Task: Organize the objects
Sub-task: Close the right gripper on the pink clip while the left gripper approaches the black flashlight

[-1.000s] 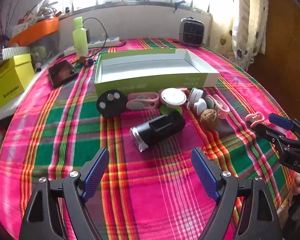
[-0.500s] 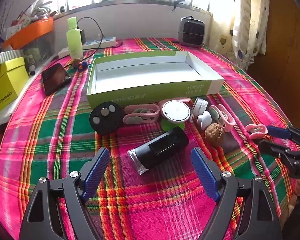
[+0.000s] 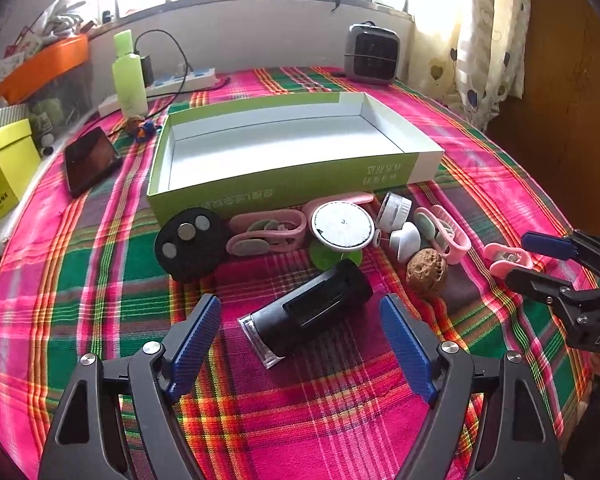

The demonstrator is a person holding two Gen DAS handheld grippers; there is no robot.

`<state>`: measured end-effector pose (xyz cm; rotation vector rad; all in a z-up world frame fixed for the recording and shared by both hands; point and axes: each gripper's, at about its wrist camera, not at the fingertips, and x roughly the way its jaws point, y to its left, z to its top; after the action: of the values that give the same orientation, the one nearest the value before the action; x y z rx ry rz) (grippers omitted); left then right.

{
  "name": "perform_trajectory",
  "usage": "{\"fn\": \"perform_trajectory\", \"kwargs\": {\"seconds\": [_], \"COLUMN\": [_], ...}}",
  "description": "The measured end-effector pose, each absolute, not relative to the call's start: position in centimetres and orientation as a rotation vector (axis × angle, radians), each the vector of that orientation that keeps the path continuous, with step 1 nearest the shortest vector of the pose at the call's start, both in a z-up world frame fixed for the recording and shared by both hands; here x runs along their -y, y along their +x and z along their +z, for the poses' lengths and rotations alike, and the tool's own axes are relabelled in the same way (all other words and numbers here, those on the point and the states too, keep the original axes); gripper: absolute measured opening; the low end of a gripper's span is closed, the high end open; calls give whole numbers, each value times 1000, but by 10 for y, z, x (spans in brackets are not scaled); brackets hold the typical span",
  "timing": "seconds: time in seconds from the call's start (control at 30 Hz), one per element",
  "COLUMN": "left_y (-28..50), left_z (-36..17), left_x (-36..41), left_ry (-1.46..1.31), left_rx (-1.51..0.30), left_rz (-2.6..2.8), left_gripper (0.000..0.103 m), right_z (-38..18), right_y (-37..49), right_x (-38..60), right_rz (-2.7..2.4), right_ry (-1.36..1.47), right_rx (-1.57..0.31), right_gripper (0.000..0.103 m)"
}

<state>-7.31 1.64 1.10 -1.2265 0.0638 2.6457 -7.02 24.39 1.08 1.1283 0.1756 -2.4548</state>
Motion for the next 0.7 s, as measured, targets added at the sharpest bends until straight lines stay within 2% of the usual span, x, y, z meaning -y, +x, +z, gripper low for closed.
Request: {"fn": "perform_trajectory", "kwargs": {"seconds": [0.07, 0.1, 0.17, 0.27, 0.33, 0.43, 0.7], "left_y": [-75, -76, -76, -73, -71, -67, -61], "left_z": [10, 9, 8, 9, 9, 10, 10], "left_x": [-17, -17, -16, -18, -20, -22, -28], "left_ry": [-1228, -1235, -1245, -1238, -1243, -1250, -1260], "left_rx": [-70, -66, -48, -41, -33, -4, -28], "left_rz": [2641, 2637, 2625, 2604, 2589, 2563, 2522], "left_gripper": [76, 74, 70, 64, 63, 63, 62], "right_z": [9, 7, 5, 4, 4, 5, 5], "right_y": [-74, -76, -78, -75, -73, -70, -68], "right_x": [-243, -244, -243, -242, -241, -239, -237], "right_rz": [-2447, -2446, -2445, -2445, -2440, -2433, -2426], "right_ry": [1133, 1144, 1158, 1140, 1134, 1133, 1134], "right_rx": [-176, -173, -181, -189, -183, -176, -139], "right_gripper": [59, 51, 44, 38, 35, 26, 25]}}
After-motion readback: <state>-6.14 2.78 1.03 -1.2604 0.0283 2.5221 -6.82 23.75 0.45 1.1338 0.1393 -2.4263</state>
